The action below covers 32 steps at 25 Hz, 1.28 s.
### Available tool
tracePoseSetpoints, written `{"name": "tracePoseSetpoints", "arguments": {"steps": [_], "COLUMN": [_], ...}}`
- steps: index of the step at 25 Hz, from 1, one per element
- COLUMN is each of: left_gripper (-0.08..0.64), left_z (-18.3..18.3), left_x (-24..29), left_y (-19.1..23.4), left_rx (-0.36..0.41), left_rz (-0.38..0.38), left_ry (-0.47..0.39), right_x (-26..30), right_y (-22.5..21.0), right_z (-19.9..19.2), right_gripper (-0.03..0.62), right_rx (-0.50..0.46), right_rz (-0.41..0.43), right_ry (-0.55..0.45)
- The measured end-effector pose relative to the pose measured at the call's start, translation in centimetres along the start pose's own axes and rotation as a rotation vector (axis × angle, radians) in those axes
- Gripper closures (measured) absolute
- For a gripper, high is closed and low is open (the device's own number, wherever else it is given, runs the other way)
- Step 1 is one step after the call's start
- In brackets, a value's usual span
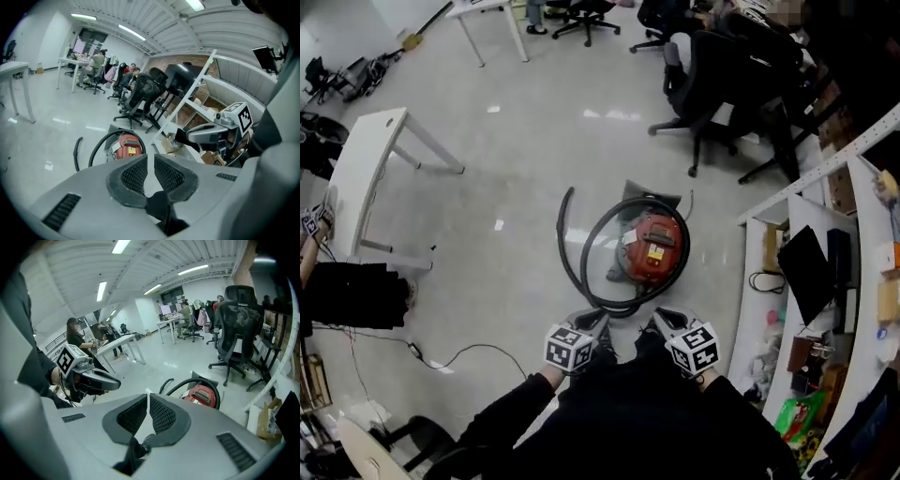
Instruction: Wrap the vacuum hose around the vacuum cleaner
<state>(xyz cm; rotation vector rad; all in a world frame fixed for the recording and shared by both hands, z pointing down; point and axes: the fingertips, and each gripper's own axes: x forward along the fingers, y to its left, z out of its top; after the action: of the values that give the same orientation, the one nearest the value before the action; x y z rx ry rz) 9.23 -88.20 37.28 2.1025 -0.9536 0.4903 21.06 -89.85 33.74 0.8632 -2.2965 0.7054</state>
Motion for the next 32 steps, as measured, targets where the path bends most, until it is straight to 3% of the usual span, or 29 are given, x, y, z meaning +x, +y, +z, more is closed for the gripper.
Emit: {"name": "tracePoseSetpoints", "arguments": {"steps": [4, 11, 17, 23, 27, 32], "left_gripper": [0.499, 0.499, 0.499, 0.499, 0.499, 0.497], "left_z": [-2.2, 0.0, 1.9, 1.8, 1.6, 3.2], "left_x": [-3.7, -4.6, -3.0, -1.2, -0.8, -0.9], "left_y": [2.3, 1.2, -1.5, -4.3, -3.5, 1.2], "left_rx": [-0.05, 0.011, 0.018, 0.054, 0.05, 0.062], "left_rz": [0.008, -0.01, -0.004, 0.014, 0.082, 0.252], "left_ry": [0.001, -0.049, -0.072, -0.034, -0.017, -0.004], "right_x": [1.1, -0.3, -2.9, -3.8, -3.8, -1.9], "right_y": [3.9, 2.8, 0.2, -2.1, -3.2, -5.7], "right_z": [0.5, 2.8, 3.5, 1.3, 0.6, 0.3], "right_gripper": [0.561, 0.561, 0.561, 0.561, 0.561, 0.56], "right_rx": [-0.057, -0.058, 0.02, 0.105, 0.119, 0.143], "right_rz": [0.013, -0.051, -0.087, -0.08, -0.047, -0.013], "right_ry": [0.02, -0.057, -0.158, -0.189, -0.213, -0.223]}}
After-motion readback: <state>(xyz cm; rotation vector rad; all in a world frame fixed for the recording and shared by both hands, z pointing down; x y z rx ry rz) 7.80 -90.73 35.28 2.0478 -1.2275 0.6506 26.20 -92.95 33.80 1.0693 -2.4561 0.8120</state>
